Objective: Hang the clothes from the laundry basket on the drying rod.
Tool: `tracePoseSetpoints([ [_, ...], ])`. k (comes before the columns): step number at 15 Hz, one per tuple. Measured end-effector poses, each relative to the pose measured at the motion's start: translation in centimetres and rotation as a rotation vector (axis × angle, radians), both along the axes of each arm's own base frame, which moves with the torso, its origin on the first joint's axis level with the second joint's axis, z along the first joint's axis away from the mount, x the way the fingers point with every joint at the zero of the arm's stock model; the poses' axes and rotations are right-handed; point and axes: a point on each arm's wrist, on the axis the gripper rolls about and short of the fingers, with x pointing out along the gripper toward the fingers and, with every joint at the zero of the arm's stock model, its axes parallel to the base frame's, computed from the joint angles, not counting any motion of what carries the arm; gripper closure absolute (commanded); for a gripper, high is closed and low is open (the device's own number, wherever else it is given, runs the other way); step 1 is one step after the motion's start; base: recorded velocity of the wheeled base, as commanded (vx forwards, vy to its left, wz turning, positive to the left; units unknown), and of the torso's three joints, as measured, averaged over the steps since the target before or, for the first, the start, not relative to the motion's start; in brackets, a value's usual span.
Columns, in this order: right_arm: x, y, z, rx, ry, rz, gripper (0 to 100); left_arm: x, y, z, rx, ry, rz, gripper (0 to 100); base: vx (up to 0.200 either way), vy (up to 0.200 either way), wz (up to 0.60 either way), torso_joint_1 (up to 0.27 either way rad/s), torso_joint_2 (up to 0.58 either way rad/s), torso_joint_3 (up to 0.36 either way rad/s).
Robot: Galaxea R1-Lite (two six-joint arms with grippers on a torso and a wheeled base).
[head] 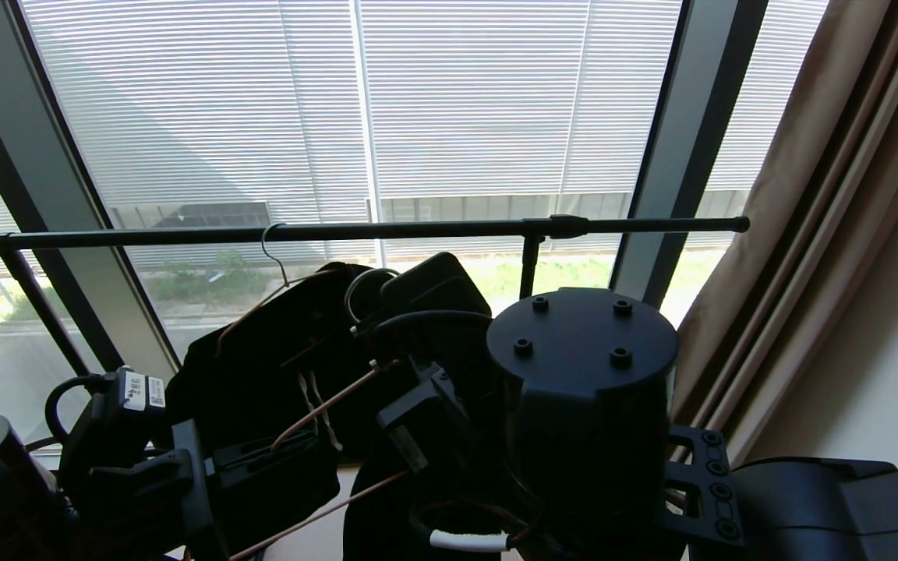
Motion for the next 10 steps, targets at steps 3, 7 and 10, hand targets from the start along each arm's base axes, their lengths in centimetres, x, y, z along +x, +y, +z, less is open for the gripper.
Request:
tracePoseSetpoints([
  [3,0.1,-0.2,0.1,0.007,0.0,-0.01,0,0.0,0.0,0.0,0.0,-0.001,0.0,100,0.0,0.0,0.0,0.0,0.0,0.0],
  [7,0.7,-0.9,0.5,0.014,-0.004,-0.035,0,0.0,0.0,0.0,-0.001,-0.001,0.0,100,0.0,0.0,0.0,0.0,0.0,0.0],
  [10,0.6,-1.4,0.5,0.011,-0.001,-0.039,0,0.0,0.1,0.2,-0.006,-0.02,0.005,100,0.0,0.0,0.0,0.0,0.0,0.0],
])
